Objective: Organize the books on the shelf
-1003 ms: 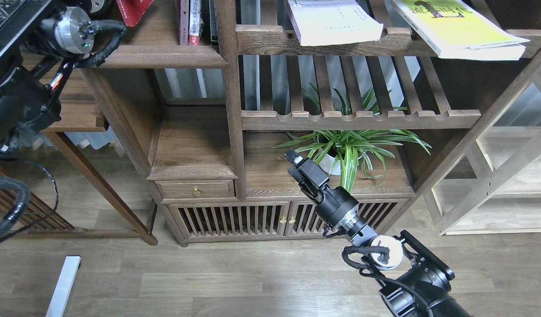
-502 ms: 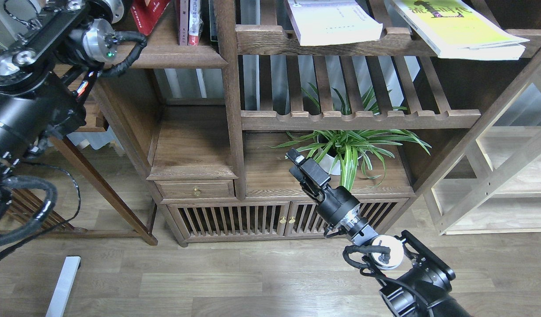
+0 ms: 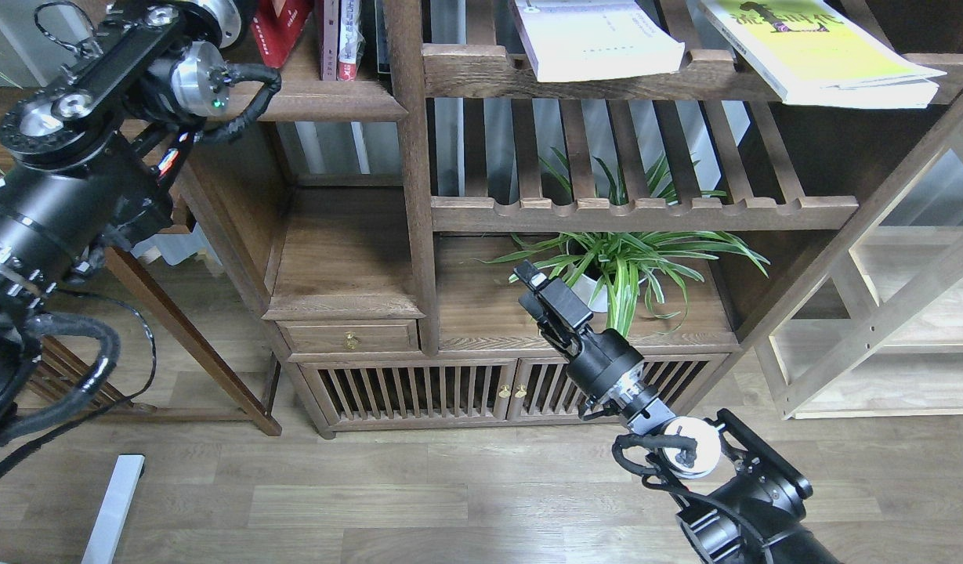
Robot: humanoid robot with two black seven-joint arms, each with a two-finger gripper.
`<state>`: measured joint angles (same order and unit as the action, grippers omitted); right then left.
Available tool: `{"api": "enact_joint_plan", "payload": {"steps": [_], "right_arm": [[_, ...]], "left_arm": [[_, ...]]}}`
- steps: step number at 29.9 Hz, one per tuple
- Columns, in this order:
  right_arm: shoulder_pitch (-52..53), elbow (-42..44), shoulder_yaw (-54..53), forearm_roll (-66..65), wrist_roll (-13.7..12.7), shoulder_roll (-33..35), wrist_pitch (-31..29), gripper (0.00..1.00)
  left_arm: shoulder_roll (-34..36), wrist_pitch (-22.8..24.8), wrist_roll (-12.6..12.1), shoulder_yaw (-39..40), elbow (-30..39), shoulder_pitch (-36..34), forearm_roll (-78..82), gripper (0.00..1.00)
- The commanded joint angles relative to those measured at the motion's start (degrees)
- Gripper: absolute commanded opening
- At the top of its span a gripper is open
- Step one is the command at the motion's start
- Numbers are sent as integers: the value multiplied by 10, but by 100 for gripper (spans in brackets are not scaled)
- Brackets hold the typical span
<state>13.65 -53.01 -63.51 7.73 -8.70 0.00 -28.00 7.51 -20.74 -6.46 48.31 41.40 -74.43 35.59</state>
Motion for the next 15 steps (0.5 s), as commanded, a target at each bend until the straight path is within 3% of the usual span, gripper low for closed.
{"api": "enact_joint_plan", "payload": {"steps": [1, 9, 15], "right_arm": [[0, -1, -2, 0, 0, 0, 0, 97], [-8, -1, -2, 0, 0, 0, 0, 97], [-8, -1, -3, 1, 0, 0, 0, 97]], "left_arm": [[-3, 0, 1, -2, -1, 0, 0, 11], [-7, 0, 0, -9, -1, -4, 0, 15], [-6, -1, 0, -15, -1, -4, 0, 26]]}}
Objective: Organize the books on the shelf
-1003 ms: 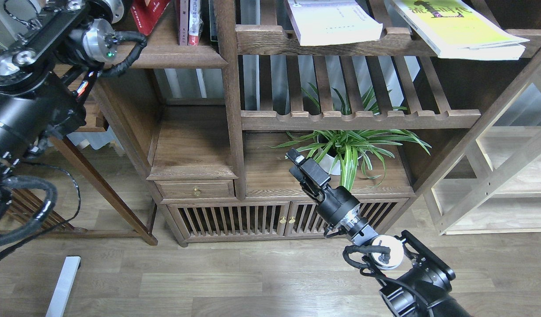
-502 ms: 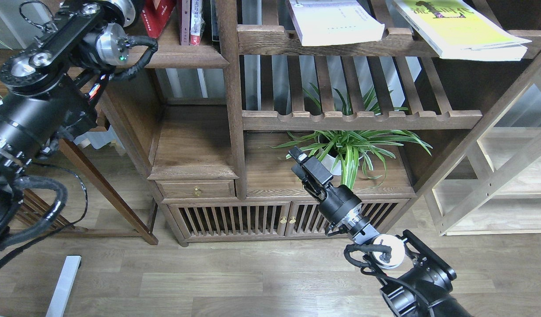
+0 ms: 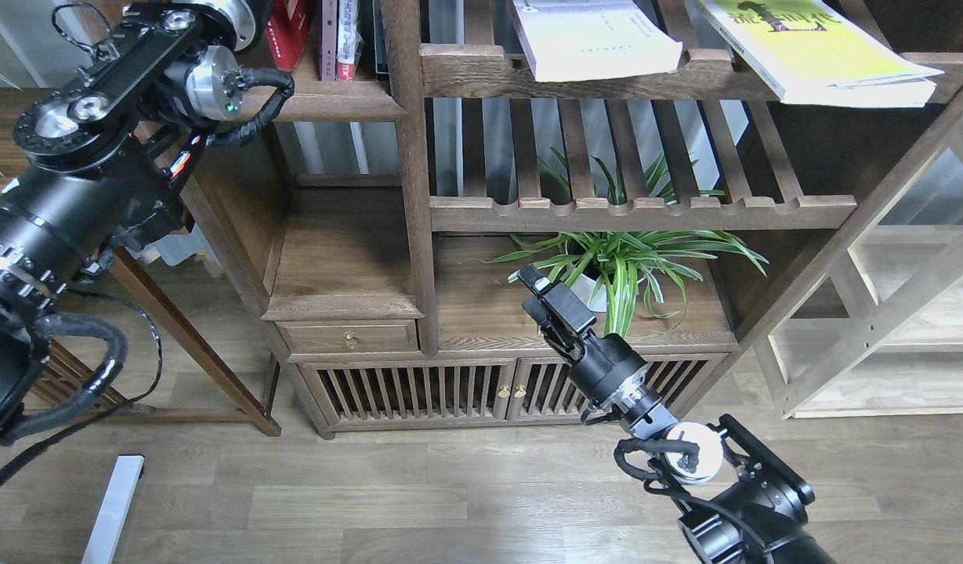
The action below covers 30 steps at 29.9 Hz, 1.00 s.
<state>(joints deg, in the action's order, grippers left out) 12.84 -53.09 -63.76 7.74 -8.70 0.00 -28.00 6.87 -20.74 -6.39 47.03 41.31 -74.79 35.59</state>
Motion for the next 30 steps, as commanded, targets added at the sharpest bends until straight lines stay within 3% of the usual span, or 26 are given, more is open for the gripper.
{"api": "enact_joint_plan", "payload": {"steps": [1, 6, 30], "right_arm": [[-1, 0, 0, 1, 0, 0, 0, 98], [-2, 0, 0, 1, 0, 0, 0, 98], [-11, 2, 0, 1, 0, 0, 0, 98]], "left_arm": [[1, -1, 0, -3, 0, 0, 0, 27], [2, -3, -3, -4, 1, -4, 1, 33], [-3, -2, 1, -4, 6, -38, 0, 45]]}}
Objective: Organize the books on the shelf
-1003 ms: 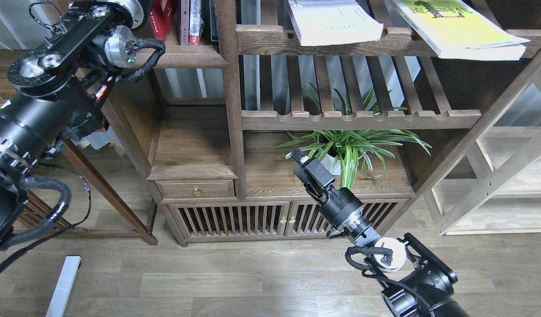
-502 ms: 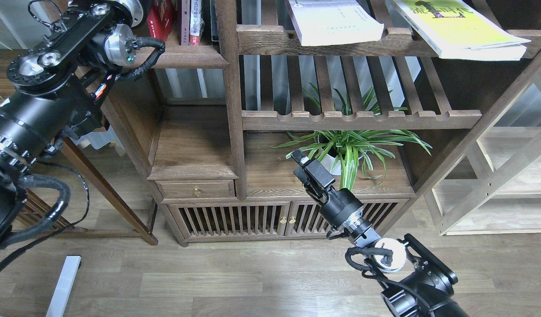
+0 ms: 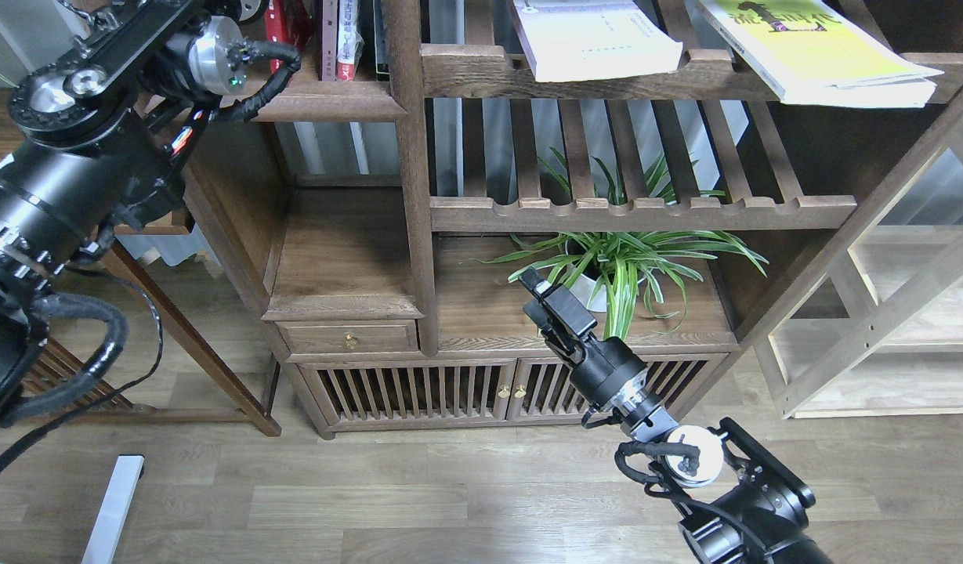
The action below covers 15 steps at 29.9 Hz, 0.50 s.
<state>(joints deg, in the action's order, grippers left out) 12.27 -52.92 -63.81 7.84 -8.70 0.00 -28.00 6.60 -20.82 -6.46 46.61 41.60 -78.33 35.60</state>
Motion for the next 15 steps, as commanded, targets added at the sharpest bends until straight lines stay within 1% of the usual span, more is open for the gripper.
{"api": "enact_joint_plan", "payload": {"steps": [1, 4, 10, 15], "right_arm": [[-7, 0, 0, 1, 0, 0, 0, 98], [-15, 0, 1, 0, 0, 0, 0, 98], [-20, -1, 0, 1, 0, 0, 0, 98], [-22, -1, 4, 1, 0, 7, 0, 98]], "left_arm": [[0, -1, 2, 1, 5, -3, 0, 46], [0, -4, 2, 1, 7, -13, 0, 49], [-2, -7, 2, 4, 9, -24, 0, 49], [0, -8, 2, 8, 25, -27, 0, 49]]}}
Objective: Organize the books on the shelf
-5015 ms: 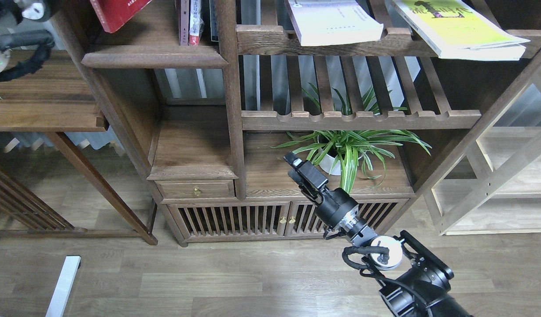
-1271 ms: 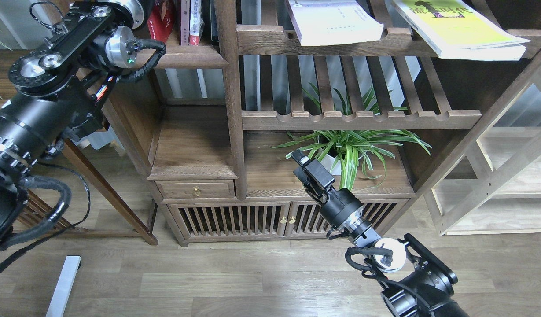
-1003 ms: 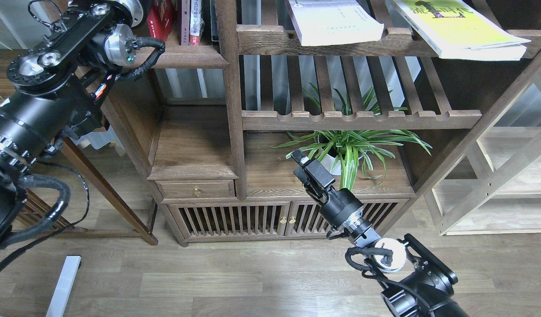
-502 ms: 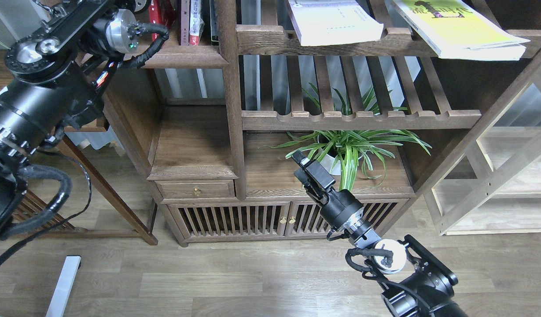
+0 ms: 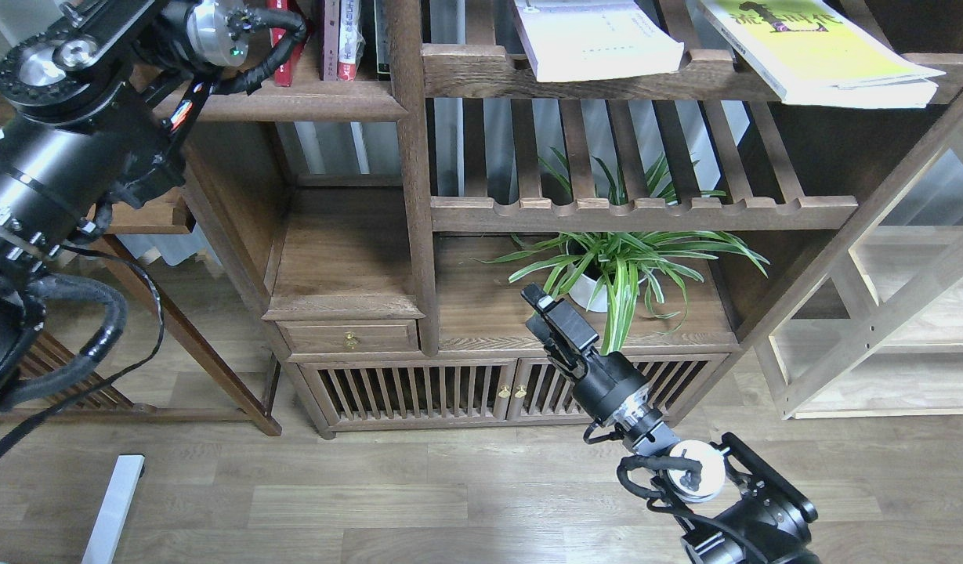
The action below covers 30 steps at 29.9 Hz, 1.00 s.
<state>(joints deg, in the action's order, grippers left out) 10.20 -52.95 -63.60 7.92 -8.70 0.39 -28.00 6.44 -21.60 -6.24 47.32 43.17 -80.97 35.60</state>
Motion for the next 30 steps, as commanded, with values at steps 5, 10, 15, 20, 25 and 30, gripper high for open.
{"api": "enact_joint_plan", "payload": {"steps": [5, 10, 15, 20, 25, 30], "right_arm": [[-8, 0, 1, 0, 0, 7, 0, 98], [-8, 0, 2, -1, 0, 13, 0, 98], [-9, 0, 3, -2, -1, 14, 0, 98], [-12, 0, 7, -3, -1, 17, 0, 98], [-11, 0, 8, -4, -1, 16, 0, 98], [-6, 0, 8, -5, -1, 15, 0, 98]], "left_arm": [[3, 0, 1, 6, 25, -3, 0, 49], [4, -1, 9, 8, 30, -4, 0, 49], [5, -1, 11, 16, 30, -4, 0, 50], [14, 0, 11, 29, 38, -6, 0, 51], [38, -2, 9, 32, 61, -5, 0, 55], [74, 1, 9, 47, 90, 1, -1, 68]]}}
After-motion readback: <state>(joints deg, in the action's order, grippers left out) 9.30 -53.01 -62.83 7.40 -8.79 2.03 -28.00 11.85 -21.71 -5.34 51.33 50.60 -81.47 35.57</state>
